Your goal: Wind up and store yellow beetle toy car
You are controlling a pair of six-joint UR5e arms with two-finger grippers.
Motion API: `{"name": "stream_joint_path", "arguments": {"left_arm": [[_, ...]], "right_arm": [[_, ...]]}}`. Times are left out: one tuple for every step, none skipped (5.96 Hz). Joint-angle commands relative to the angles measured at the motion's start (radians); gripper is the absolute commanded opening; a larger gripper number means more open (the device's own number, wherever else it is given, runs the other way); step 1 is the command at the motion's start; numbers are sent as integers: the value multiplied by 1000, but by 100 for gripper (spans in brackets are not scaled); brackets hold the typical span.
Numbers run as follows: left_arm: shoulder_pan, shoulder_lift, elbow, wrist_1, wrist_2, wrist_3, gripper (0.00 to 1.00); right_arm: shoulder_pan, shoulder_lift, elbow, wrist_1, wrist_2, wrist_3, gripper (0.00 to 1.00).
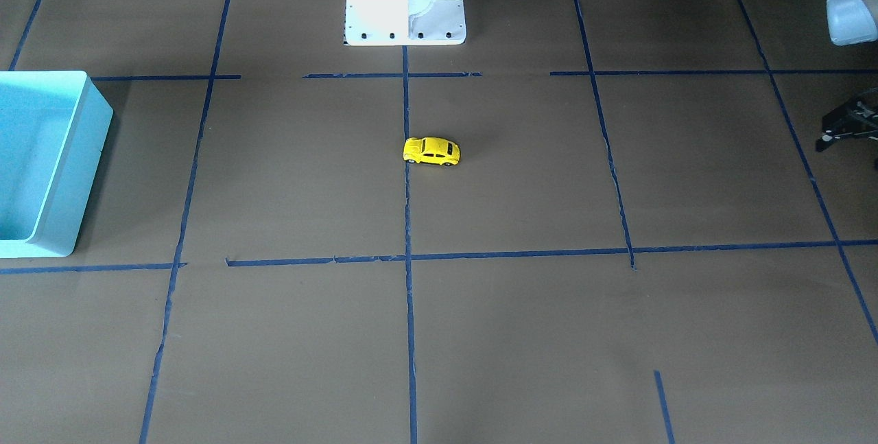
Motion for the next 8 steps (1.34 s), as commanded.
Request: {"name": "stream_joint_path", "arguments": {"left_arm": [[170,-118,-21,-31,9,0,100],[256,-197,-30,-36,3,1,100],[379,-300,-30,-31,17,1,100],[466,-406,-18,-19,38,3,100],[537,-499,-12,-16,40,3,100],[589,-610,21,-14,41,6,100],[593,-705,69,12,38,7,100],[628,-805,72,176,43,10,100]], "right_arm": [[0,0,0,0,0,0,100],[0,0,0,0,0,0,100],[0,0,0,0,0,0,100],[0,0,0,0,0,0,100],[0,0,0,0,0,-2,100],[0,0,0,0,0,-2,100],[0,0,0,0,0,-3,100],[0,0,0,0,0,-3,100]]}}
